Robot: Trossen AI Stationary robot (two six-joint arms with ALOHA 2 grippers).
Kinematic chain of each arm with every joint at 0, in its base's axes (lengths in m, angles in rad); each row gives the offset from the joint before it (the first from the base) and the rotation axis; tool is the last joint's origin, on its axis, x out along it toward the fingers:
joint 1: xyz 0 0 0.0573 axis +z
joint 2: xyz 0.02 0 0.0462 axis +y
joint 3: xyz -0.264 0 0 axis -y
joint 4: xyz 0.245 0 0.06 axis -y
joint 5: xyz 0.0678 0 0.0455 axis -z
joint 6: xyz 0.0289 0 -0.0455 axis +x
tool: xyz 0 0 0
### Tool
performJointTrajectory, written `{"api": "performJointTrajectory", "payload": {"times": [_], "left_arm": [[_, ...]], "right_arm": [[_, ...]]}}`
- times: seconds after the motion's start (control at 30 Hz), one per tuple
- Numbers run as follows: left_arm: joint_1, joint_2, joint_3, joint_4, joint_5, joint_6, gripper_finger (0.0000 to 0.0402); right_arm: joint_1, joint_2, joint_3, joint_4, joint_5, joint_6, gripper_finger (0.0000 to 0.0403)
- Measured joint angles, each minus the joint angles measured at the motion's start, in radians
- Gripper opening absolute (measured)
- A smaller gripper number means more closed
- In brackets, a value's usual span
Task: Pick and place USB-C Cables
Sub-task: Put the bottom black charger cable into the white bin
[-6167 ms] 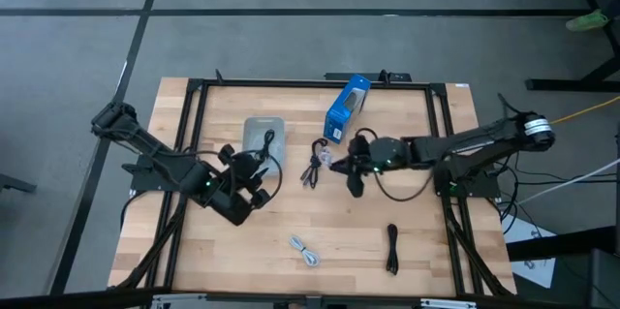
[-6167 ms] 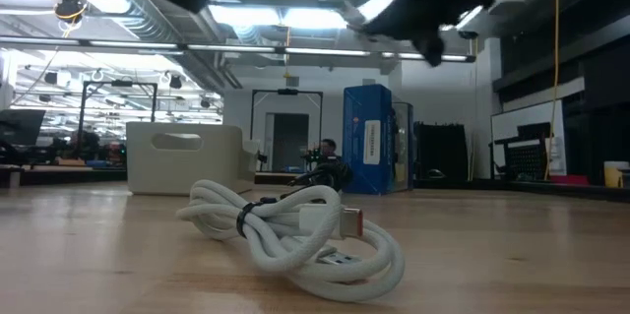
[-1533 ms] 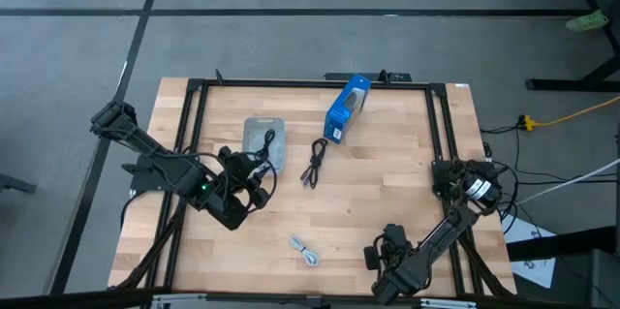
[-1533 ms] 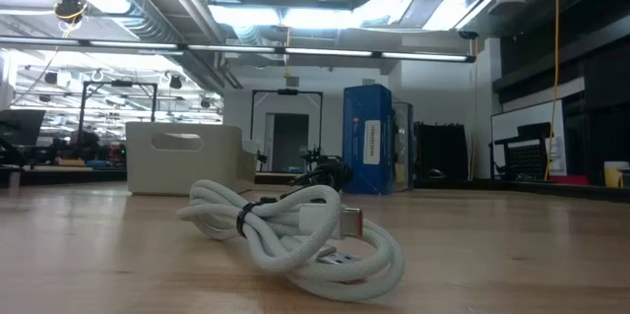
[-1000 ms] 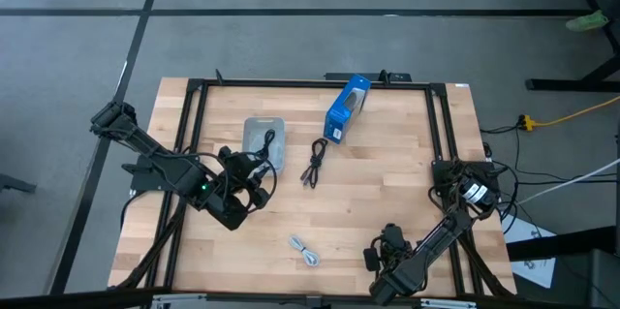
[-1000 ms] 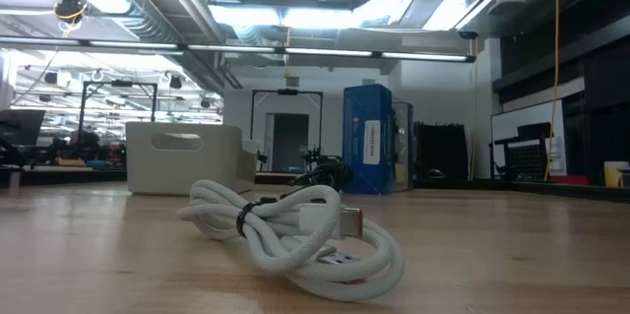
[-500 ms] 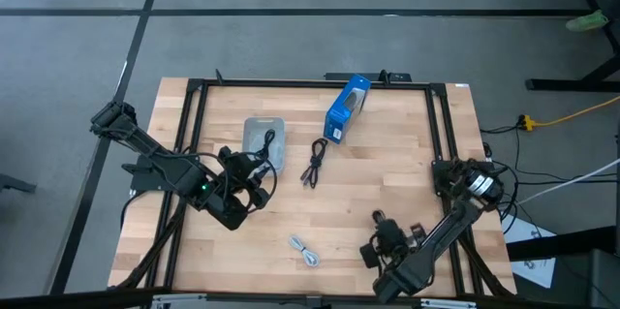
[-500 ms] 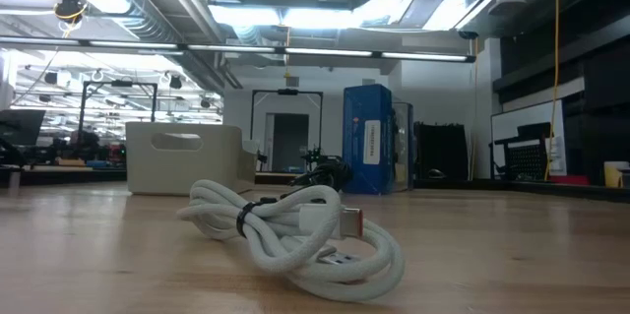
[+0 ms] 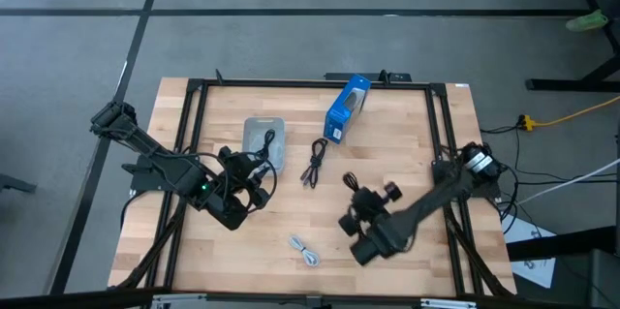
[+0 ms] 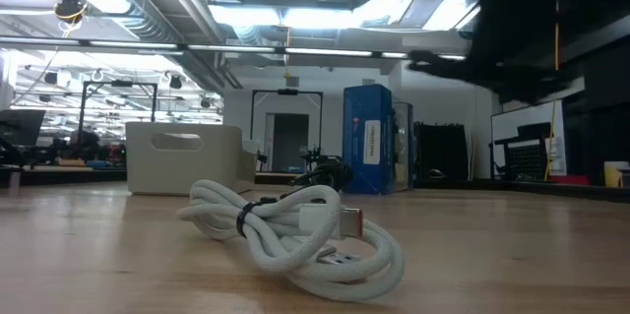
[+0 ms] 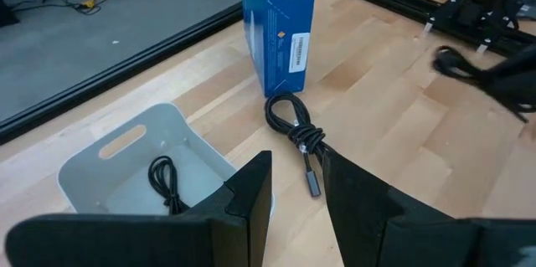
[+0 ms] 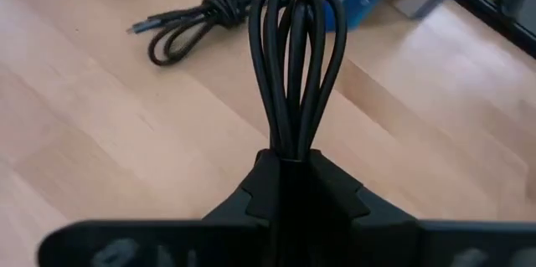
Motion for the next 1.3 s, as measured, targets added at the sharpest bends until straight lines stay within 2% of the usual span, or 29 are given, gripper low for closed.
{"api": "performJointTrajectory", "payload": {"times": [0.1,0.27,0.4,0.47,0.67,0.9,1.0,1.17,1.23,1.3], "left_arm": [[0.0,0.0,0.0,-0.003,0.0,0.0,0.0103],[0.0,0.0,0.0,-0.012,0.0,0.002,0.0103],[0.0,0.0,0.0,-0.018,0.0,0.002,0.0103],[0.0,0.0,0.0,-0.024,0.0,0.002,0.0103],[0.0,0.0,0.0,-0.03,0.002,0.007,0.0103],[-0.01,0.0,0.0,-0.036,0.004,0.051,0.0103],[-0.022,0.0,0.0,-0.037,0.004,0.052,0.0103],[-0.028,0.0,0.0,-0.034,0.004,0.051,0.0103],[-0.027,0.0,0.0,-0.028,0.004,0.051,0.0103],[-0.028,0.0,0.0,-0.028,0.004,0.05,0.0103]], "right_arm": [[-0.065,-0.013,0.0,0.115,-0.017,-0.183,0.0042],[-0.139,-0.015,-0.015,0.501,-0.171,-0.548,0.0042],[-0.154,-0.015,-0.065,0.779,-0.228,-0.725,0.0042],[-0.162,-0.015,-0.083,0.835,-0.228,-0.752,0.0042],[-0.234,-0.044,-0.097,0.781,-0.217,-0.83,0.0042],[-0.356,-0.137,-0.073,0.96,-0.251,-1.124,0.0042],[-0.423,-0.148,-0.074,1.038,-0.339,-1.2,0.0042],[-0.567,-0.114,-0.074,1.233,-0.583,-1.222,0.0042],[-0.612,-0.084,-0.074,1.304,-0.632,-1.208,0.0042],[-0.65,-0.057,-0.073,1.356,-0.638,-1.162,0.0042]]}}
